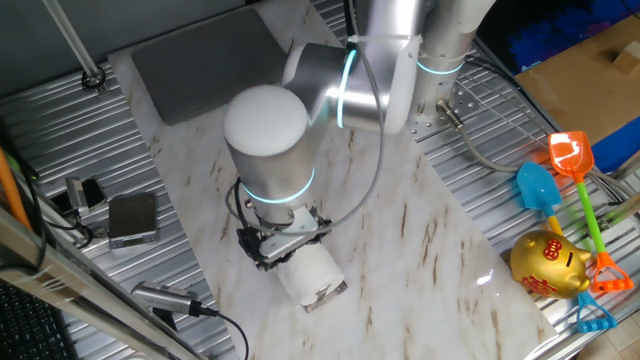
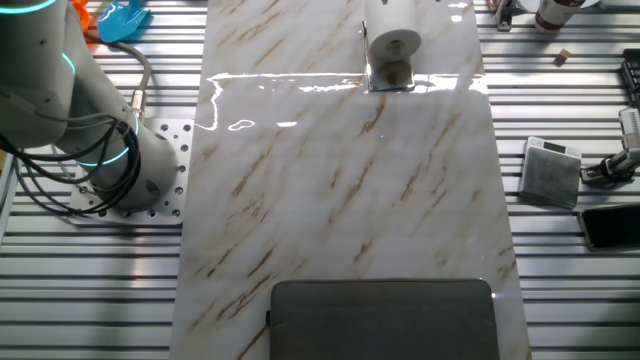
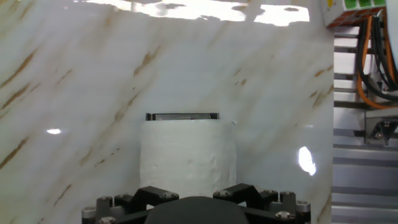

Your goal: Take the roll of paper down from the shelf

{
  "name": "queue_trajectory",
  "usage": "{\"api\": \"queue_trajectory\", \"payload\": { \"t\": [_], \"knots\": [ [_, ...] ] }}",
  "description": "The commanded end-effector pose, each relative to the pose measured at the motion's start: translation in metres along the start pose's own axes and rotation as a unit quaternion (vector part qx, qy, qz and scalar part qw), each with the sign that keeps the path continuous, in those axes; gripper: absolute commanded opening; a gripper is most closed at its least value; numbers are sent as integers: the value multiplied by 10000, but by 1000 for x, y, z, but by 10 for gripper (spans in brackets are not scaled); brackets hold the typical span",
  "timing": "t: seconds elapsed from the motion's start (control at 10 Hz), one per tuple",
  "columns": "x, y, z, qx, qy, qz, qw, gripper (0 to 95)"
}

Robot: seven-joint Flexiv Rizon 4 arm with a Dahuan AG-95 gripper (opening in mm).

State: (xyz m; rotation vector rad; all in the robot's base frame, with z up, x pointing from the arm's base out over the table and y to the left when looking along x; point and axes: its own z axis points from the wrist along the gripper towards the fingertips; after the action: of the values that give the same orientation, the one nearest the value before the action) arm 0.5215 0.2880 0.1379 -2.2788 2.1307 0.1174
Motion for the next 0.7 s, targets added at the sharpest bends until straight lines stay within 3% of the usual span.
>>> {"api": "queue_trajectory", "payload": {
  "t": [0.1,0.4,0.7],
  "knots": [
    [-2,4,3,28,78,347,9994,950],
    [-4,4,5,52,171,437,9989,950],
    [-5,4,11,93,141,475,9987,950]
  ]
}}
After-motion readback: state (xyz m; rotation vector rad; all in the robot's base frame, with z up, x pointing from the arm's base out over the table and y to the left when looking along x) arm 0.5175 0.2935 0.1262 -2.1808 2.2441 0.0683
